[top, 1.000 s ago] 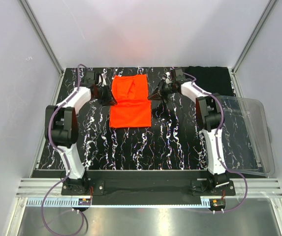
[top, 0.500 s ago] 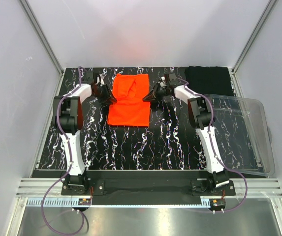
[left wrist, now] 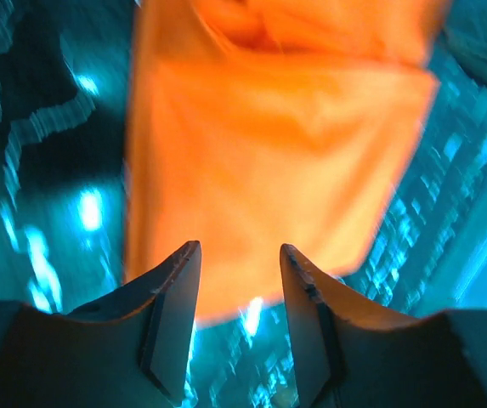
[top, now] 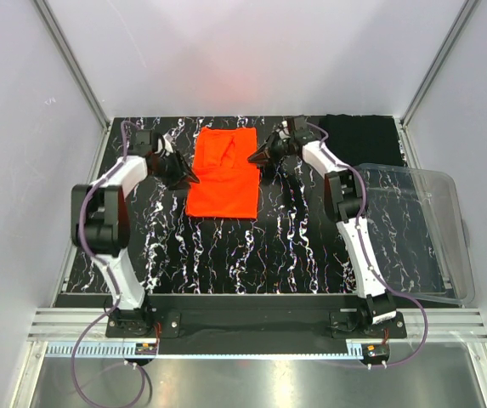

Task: Fold and stack the t-shirts
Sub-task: Fold the tshirt

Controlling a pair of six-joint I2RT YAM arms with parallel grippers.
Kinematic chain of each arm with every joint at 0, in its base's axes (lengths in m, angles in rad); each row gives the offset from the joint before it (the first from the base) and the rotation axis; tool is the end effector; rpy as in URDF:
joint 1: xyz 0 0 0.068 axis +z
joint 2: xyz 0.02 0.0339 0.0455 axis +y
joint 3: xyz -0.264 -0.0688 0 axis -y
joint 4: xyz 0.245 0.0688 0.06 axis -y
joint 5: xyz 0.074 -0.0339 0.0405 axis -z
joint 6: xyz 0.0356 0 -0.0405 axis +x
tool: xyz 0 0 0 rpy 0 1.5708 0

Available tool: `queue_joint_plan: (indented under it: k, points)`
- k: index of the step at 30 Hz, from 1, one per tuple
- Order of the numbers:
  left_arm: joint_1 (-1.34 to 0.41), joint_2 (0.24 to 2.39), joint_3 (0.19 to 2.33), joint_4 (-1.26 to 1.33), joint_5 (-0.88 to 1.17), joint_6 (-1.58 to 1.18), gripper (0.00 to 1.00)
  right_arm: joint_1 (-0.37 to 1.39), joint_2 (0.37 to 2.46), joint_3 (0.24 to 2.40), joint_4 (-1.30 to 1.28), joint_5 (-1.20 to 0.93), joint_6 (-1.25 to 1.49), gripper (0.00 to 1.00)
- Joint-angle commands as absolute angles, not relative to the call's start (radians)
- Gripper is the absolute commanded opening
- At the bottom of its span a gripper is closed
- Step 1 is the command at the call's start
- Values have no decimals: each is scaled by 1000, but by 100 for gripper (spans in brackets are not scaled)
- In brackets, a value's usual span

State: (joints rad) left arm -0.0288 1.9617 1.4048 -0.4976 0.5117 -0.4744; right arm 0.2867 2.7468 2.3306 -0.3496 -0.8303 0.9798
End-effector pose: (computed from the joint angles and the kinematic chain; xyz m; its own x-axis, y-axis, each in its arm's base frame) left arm 0.4115 -0.0293 0.1877 -0.8951 -0.3727 -0.2446 -0.1598 0.7806 -0.6043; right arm 0.5515 0.1900 0.1029 -0.9526 0.3032 0.0232 0.1614 0.4395 0.8836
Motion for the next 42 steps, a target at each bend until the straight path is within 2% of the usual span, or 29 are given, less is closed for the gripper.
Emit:
queue_joint_plan:
  k: [1, 4, 10, 15, 20, 23, 32, 38, 42]
  points:
    - [-37, 1751, 1268, -443, 575, -482, 45, 279, 2682, 2416, -493, -784, 913, 18]
    - [-37, 1688, 1137, -385, 594, -486, 42, 278, 2605, 2418, -576, -755, 851, 19]
    - [-35, 1723, 1080, -336, 591, -450, 33, 328, 2476, 2343, -666, -753, 756, 19]
    - [-9, 1796, 1092, -324, 546, -416, 29, 419, 2419, 2185, -657, -804, 710, 19]
    - [-3, 1796, 1013, -327, 484, -419, 25, 459, 2361, 1919, -470, -847, 793, 18]
    - [-2, 1772, 956, -301, 474, -423, 26, 457, 2362, 1855, -399, -862, 812, 19]
    - [23, 1749, 993, -405, 495, -416, 25, 456, 2329, 1787, -394, -853, 773, 19]
    - [23, 1644, 1028, -419, 557, -439, 35, 462, 2304, 1767, -391, -864, 781, 19]
    - [18, 1690, 1152, -397, 606, -462, 37, 462, 2321, 1767, -391, -870, 784, 19]
